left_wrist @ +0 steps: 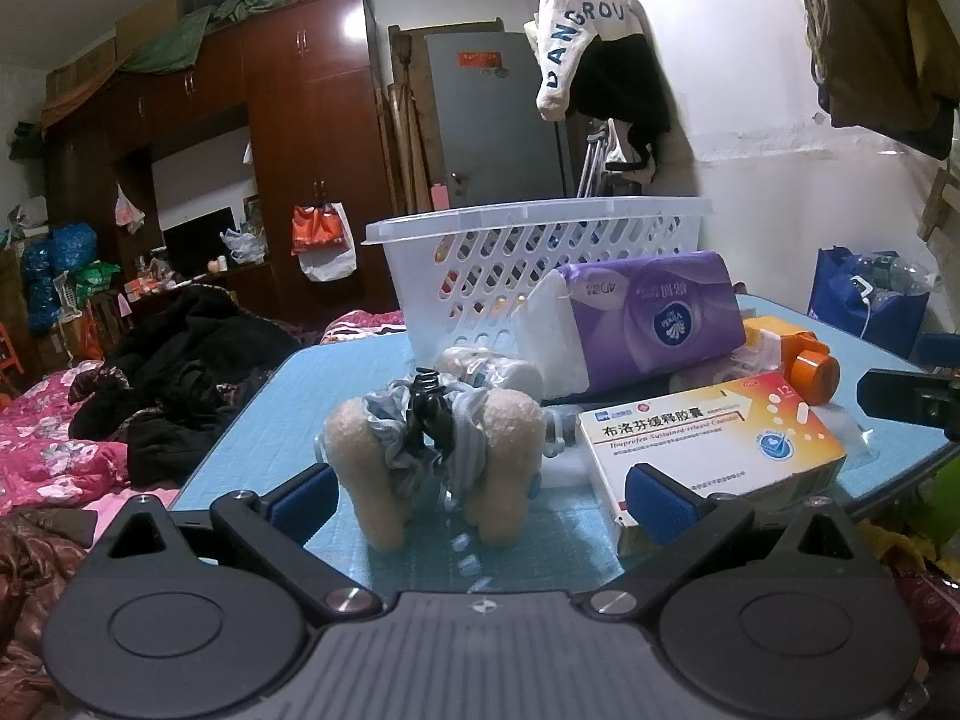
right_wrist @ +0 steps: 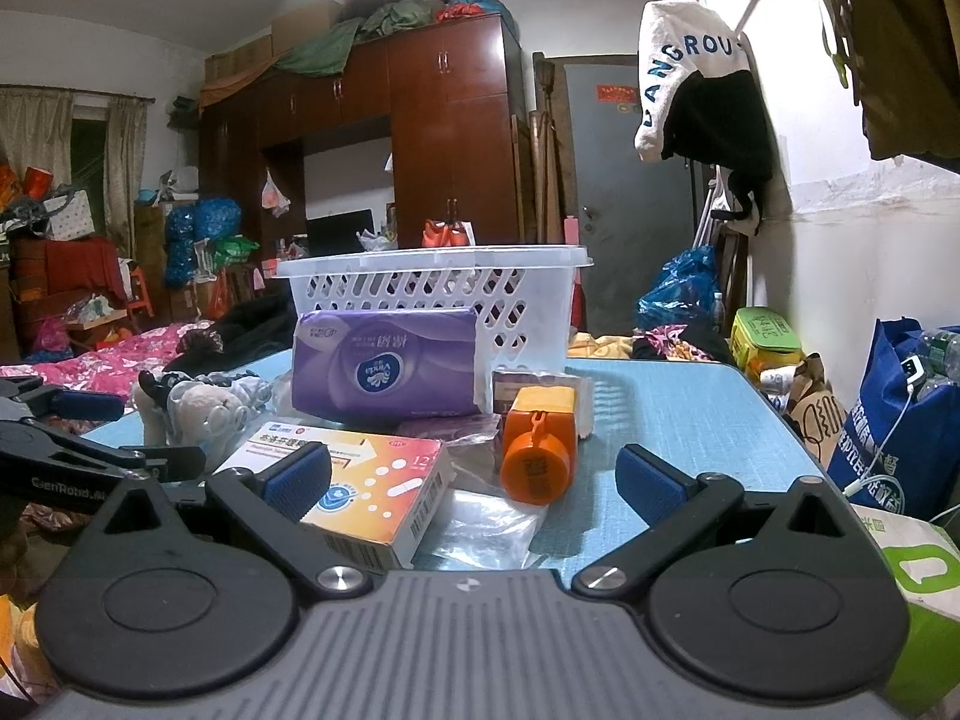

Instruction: Organize objects

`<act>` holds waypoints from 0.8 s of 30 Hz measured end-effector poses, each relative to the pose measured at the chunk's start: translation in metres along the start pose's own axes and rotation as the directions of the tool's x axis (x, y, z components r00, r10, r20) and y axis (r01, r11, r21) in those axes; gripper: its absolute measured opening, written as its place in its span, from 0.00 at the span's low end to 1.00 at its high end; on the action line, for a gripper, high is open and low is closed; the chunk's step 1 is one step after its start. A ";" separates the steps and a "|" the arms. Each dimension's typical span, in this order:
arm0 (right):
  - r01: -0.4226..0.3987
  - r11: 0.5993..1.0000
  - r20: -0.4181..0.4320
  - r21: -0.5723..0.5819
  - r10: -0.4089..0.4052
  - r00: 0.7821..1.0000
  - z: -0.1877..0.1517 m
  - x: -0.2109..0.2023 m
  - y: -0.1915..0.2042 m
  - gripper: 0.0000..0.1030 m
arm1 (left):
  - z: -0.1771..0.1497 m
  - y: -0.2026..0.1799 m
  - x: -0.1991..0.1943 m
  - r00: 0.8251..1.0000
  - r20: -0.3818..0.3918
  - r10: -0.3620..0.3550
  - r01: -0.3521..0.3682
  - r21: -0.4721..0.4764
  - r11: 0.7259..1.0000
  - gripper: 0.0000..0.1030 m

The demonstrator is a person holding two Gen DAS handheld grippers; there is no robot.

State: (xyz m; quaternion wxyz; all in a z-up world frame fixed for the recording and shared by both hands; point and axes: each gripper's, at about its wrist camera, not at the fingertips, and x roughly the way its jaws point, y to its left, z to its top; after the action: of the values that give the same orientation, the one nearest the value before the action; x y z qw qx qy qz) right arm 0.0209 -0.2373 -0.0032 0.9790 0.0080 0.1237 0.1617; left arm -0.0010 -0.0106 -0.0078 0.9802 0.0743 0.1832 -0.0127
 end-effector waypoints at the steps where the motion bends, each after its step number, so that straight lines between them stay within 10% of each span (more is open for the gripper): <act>1: -0.001 1.000 0.000 0.001 0.001 1.000 0.000 0.000 0.000 1.00 | 0.000 0.000 0.000 1.000 -0.001 0.000 0.000 -0.001 1.000 1.00; 24: -0.006 1.000 0.002 0.001 0.006 1.000 0.001 -0.002 -0.001 1.00 | 0.002 0.004 -0.002 1.000 0.009 -0.013 0.013 0.001 1.000 1.00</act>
State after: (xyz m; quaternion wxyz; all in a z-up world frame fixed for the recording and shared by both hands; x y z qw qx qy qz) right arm 0.0194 -0.2392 -0.0013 0.9787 0.0089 0.1227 0.1646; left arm -0.0026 -0.0073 -0.0050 0.9808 0.0733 0.1794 -0.0197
